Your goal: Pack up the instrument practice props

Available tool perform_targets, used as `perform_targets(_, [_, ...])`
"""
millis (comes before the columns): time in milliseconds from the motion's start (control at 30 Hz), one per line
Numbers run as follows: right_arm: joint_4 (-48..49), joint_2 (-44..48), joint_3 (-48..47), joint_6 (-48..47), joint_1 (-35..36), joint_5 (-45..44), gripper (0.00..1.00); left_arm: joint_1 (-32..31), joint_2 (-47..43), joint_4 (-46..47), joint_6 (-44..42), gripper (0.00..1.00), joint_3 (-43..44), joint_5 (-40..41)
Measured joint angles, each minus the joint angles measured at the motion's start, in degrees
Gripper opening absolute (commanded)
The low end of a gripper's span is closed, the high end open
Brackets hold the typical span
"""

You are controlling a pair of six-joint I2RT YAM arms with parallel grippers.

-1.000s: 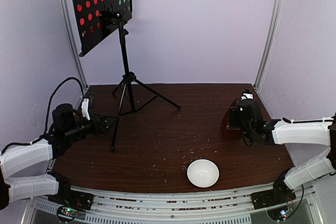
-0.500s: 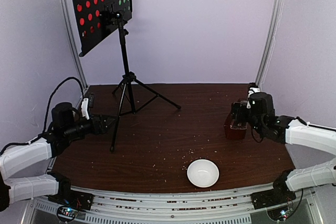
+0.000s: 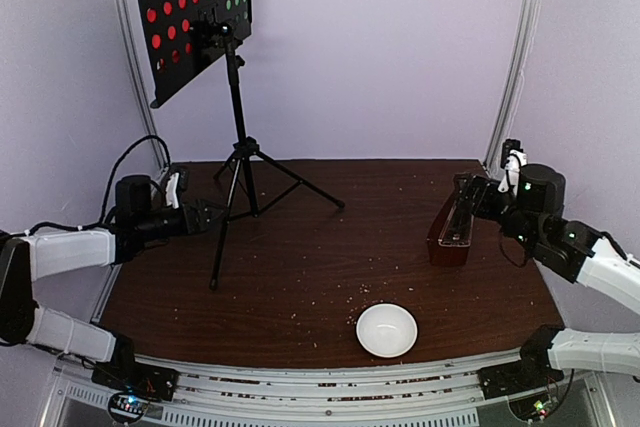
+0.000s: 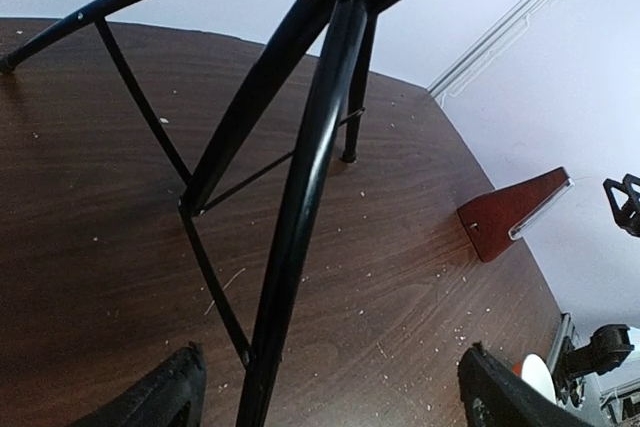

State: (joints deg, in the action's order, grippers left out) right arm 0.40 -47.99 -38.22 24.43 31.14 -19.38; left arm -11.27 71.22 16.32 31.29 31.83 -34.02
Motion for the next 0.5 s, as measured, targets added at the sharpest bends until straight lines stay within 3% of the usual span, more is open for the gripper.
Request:
perform_targets(233, [0.48, 3.76, 1.9, 1.68, 0.0, 7.02, 1.0, 1.27, 8.96, 4.09, 1.25, 0.85, 6.78, -1.51])
perform_targets(500, [2.8, 6.32, 6.58, 3.23, 0.0, 16.5, 1.0, 1.44, 21.33, 8.5, 3.82, 0.61, 15.93, -3.96])
